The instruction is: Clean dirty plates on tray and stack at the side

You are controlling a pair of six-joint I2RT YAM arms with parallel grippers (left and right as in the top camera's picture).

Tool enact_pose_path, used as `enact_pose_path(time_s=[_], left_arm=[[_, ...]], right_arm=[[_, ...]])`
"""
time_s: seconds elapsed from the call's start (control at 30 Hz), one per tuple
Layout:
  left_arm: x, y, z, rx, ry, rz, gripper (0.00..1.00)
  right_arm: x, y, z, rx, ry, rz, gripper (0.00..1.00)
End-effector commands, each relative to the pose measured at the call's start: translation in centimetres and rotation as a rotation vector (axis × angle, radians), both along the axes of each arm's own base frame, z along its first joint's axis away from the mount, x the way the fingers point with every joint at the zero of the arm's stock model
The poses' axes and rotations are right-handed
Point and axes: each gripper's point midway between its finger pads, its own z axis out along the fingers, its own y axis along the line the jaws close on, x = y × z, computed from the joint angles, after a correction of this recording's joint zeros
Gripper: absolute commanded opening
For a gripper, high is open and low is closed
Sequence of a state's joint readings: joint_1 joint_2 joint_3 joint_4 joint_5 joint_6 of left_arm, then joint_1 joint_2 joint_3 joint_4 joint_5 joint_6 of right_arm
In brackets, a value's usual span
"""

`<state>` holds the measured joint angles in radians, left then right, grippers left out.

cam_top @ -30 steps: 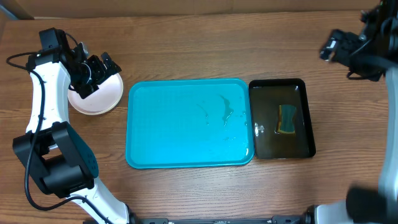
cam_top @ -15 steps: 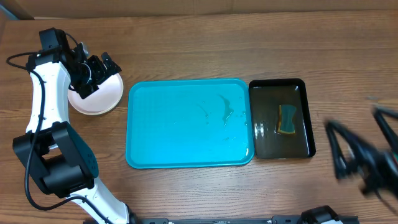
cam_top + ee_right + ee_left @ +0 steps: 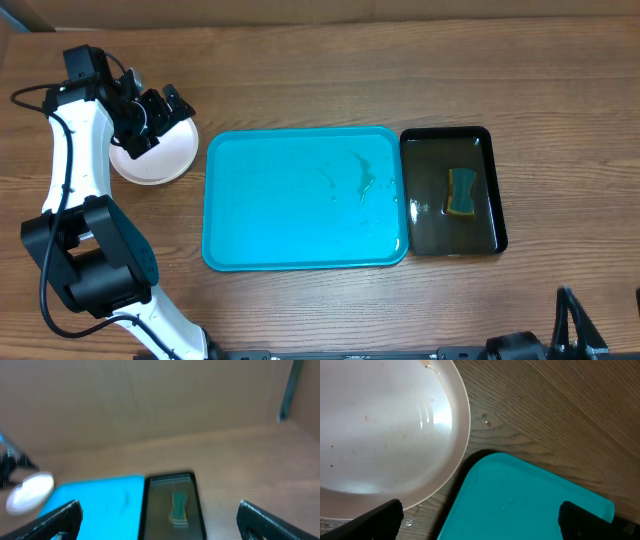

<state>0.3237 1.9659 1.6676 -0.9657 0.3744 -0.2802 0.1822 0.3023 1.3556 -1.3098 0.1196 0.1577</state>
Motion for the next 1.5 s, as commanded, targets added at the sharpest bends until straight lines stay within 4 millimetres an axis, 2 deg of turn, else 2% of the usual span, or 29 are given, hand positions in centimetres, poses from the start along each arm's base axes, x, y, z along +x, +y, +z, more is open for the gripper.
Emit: enact_pose_path(time_s=[0.0, 0.2, 0.37, 0.5, 0.67, 0.77, 0.87, 1.1, 1.37, 1.47], left_arm=[[-0.1, -0.3, 0.8, 0.007, -0.023, -0.026, 1.0], [-0.2, -0.4, 0.8, 0.007, -0.023, -0.026, 1.0], [-0.1, -0.3, 0.8, 0.007, -0.023, -0.026, 1.0], [-0.2, -0.4, 0.8, 0.007, -0.023, -0.026, 1.0], [-0.1, -0.3, 0.8, 0.007, -0.023, -0.026, 1.0], [-0.2, -0.4, 0.8, 0.007, -0.023, -0.026, 1.0], [-0.2, -0.4, 0.8, 0.007, -0.023, -0.026, 1.0], [-0.1, -0.3, 0.8, 0.007, -0.023, -0.026, 1.0], [-0.1, -0.3, 0.8, 0.007, -0.023, -0.026, 1.0], [-0.1, -0.3, 0.8, 0.007, -0.023, -0.026, 1.0]], right_arm=[[1.1, -0.6, -0.1, 0.011, -0.145, -0.072, 1.0], [4.3, 0.3, 0.5, 0.039, -0.389, -0.063, 1.0], [7.8, 1.5, -1.0, 0.046, -0.494, -0.006, 1.0], [10.6, 1.8, -3.7, 0.046, -0.507, 0.003, 1.0], [13.6, 2.0, -8.6, 0.045, -0.482, 0.003, 1.0], [14.8, 2.0, -11.2, 0.044, -0.463, 0.003, 1.0], [15.5, 2.1, -13.5, 0.043, -0.439, 0.002, 1.0], [16.3, 2.1, -16.5, 0.04, -0.375, 0.002, 1.0], [16.7, 2.2, -21.2, 0.035, -0.191, 0.0, 1.0], [16.7, 2.2, -21.6, -0.017, -0.178, 0.007, 1.0]])
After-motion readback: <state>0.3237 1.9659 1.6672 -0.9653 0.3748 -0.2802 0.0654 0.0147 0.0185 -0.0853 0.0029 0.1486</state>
